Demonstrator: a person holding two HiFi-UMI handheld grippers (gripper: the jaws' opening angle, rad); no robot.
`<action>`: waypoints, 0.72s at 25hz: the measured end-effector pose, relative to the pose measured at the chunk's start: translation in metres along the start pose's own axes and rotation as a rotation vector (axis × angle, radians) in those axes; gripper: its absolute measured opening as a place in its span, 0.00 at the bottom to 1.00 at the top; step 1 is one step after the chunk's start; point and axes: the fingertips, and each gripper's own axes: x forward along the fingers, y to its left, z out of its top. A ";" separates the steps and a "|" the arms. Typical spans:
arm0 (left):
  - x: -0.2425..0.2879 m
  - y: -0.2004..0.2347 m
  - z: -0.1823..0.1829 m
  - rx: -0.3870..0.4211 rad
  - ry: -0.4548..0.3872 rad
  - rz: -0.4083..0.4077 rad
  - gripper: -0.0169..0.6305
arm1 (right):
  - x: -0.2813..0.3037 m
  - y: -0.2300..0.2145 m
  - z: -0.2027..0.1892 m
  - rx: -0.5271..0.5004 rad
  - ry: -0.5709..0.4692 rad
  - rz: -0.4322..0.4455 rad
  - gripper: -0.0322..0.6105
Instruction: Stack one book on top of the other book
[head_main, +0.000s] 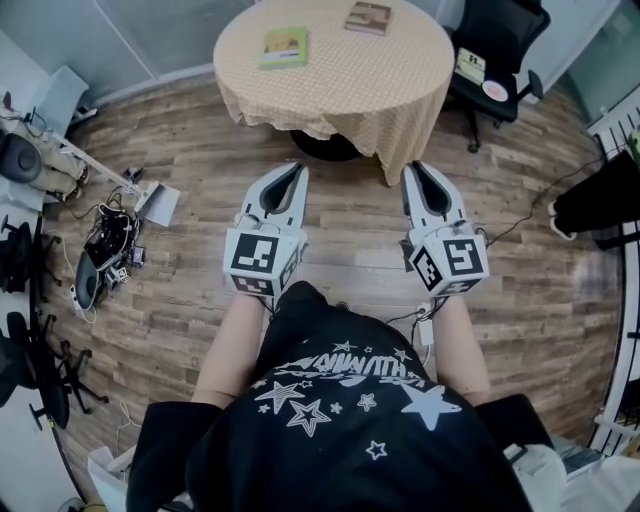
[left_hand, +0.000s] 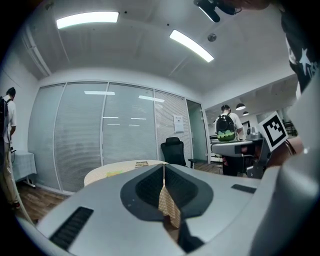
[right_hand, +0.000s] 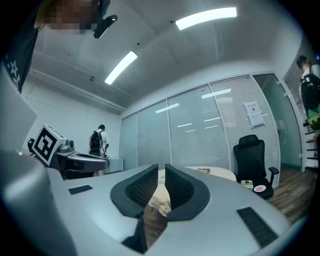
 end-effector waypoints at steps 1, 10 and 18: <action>0.003 -0.001 0.000 -0.002 0.002 0.000 0.05 | 0.002 -0.001 -0.001 -0.006 0.007 -0.007 0.12; 0.020 -0.001 -0.007 -0.008 0.027 -0.010 0.05 | 0.017 -0.010 -0.012 0.038 0.013 -0.020 0.12; 0.053 0.014 -0.024 -0.049 0.046 -0.036 0.05 | 0.042 -0.022 -0.026 0.073 0.051 -0.003 0.12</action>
